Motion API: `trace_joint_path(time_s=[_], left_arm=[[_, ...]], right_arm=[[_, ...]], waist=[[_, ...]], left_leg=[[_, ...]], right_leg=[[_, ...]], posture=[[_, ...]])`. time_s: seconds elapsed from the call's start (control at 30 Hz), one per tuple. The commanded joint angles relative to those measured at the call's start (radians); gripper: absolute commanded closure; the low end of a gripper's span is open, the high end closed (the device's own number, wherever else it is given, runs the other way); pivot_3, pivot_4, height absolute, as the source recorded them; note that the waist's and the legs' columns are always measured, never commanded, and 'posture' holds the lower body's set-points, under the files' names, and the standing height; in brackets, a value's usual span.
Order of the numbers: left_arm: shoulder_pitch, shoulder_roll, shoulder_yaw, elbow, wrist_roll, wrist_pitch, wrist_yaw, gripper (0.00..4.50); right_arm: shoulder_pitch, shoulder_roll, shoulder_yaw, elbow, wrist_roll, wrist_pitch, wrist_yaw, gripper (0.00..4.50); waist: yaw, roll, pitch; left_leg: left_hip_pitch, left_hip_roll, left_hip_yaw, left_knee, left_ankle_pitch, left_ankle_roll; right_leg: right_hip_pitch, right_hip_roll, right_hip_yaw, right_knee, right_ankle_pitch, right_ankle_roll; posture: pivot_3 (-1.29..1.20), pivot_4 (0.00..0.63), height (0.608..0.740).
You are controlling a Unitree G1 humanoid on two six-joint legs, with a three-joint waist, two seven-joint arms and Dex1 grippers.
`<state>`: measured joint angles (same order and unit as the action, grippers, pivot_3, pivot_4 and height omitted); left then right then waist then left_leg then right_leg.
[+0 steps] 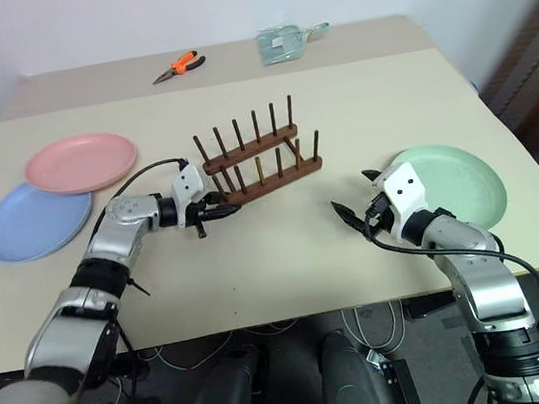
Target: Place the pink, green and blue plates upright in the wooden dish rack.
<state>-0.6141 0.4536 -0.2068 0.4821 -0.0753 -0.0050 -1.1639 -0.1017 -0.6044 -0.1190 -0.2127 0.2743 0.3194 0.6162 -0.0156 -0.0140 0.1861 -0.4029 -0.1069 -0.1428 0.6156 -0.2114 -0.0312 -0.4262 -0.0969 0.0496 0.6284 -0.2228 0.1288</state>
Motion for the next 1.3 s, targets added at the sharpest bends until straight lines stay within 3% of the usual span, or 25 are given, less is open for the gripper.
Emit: trace_joint_path(time_s=[0.03,0.23,0.33,0.37,0.4,0.5,0.63,0.8,0.97,1.3], left_arm=[[0.064,0.029,-0.033,-0.208,-0.038,0.091,-0.063,3.22],[0.093,0.075,-0.013,-0.21,0.019,0.123,0.02,0.33],[0.154,0.143,0.01,-0.264,0.013,0.175,0.031,0.33],[0.19,0.174,0.023,-0.304,-0.007,0.206,0.016,0.27],[0.225,0.2,0.035,-0.343,-0.026,0.229,0.003,0.27],[0.335,0.253,0.053,-0.494,-0.109,0.334,-0.033,1.12],[0.401,0.229,0.031,-0.647,-0.176,0.446,0.002,3.08],[0.38,0.044,-0.087,-0.67,-0.079,0.501,0.213,3.14],[0.334,-0.095,-0.086,-0.592,-0.019,0.527,0.409,3.14],[0.215,-0.207,-0.024,-0.355,0.03,0.44,0.644,3.14]], right_arm=[[-0.007,-0.039,-0.055,0.025,-0.012,-0.039,0.018,0.0],[0.015,-0.093,-0.079,0.072,-0.046,-0.059,0.035,0.0],[0.065,-0.139,-0.111,0.065,-0.04,-0.053,0.072,0.0],[0.09,-0.155,-0.124,0.047,-0.026,-0.042,0.094,0.53],[0.115,-0.17,-0.134,0.027,-0.011,-0.03,0.116,0.84],[0.189,-0.209,-0.141,-0.054,0.023,0.003,0.181,2.34],[0.236,-0.223,-0.105,-0.176,0.076,0.068,0.239,4.37],[0.156,-0.155,0.1,-0.181,-0.05,0.093,0.162,4.48],[0.068,-0.112,0.171,-0.107,-0.148,0.079,0.082,4.48],[-0.183,0.033,0.249,0.187,-0.32,-0.007,-0.095,4.48]], waist=[[0.003,0.0,0.0],[0.0,0.0,0.0],[-0.003,0.0,0.0],[-0.005,0.0,0.0],[-0.006,0.0,0.0],[-0.009,0.002,-0.001],[-0.002,0.002,-0.001],[0.011,0.002,-0.001],[0.031,0.001,-0.001],[0.013,0.001,-0.003]], left_leg=[[0.0,0.0,0.0,0.0,0.0,0.0],[0.0,0.0,0.0,0.0,0.0,0.0],[0.0,0.0,0.0,0.0,0.0,0.0],[0.001,0.001,0.0,-0.001,0.0,0.0],[0.001,0.001,0.0,-0.001,0.0,0.0],[0.004,0.002,0.0,-0.003,0.0,0.0],[0.009,0.003,0.001,-0.002,-0.001,0.001],[0.012,0.004,0.001,-0.001,-0.003,0.004],[0.012,0.0,0.003,0.0,-0.004,0.007],[0.014,0.001,0.003,0.0,-0.004,0.007]], right_leg=[[0.0,0.0,0.0,0.0,0.0,0.0],[0.0,0.0,0.0,0.0,0.0,0.0],[0.0,0.0,0.0,0.0,0.0,0.0],[0.0,0.0,0.0,0.0,0.0,0.0],[0.0,0.001,0.0,0.0,0.0,0.0],[0.001,0.001,0.002,0.001,0.0,-0.001],[0.008,0.0,0.003,0.0,-0.005,0.0],[0.018,-0.002,-0.001,-0.01,-0.007,0.003],[0.02,-0.005,-0.001,-0.014,-0.005,0.0],[0.021,-0.003,-0.001,-0.012,-0.003,0.003]], posture=[[0.0,0.15,0.74],[0.0,0.15,0.74],[0.0,0.15,0.74],[0.0,0.15,0.74],[0.0,0.15,0.74],[0.0,0.15,0.74],[0.0,0.15,0.74],[0.0,0.15,0.74],[0.0,0.15,0.74],[0.0,0.15,0.74]])
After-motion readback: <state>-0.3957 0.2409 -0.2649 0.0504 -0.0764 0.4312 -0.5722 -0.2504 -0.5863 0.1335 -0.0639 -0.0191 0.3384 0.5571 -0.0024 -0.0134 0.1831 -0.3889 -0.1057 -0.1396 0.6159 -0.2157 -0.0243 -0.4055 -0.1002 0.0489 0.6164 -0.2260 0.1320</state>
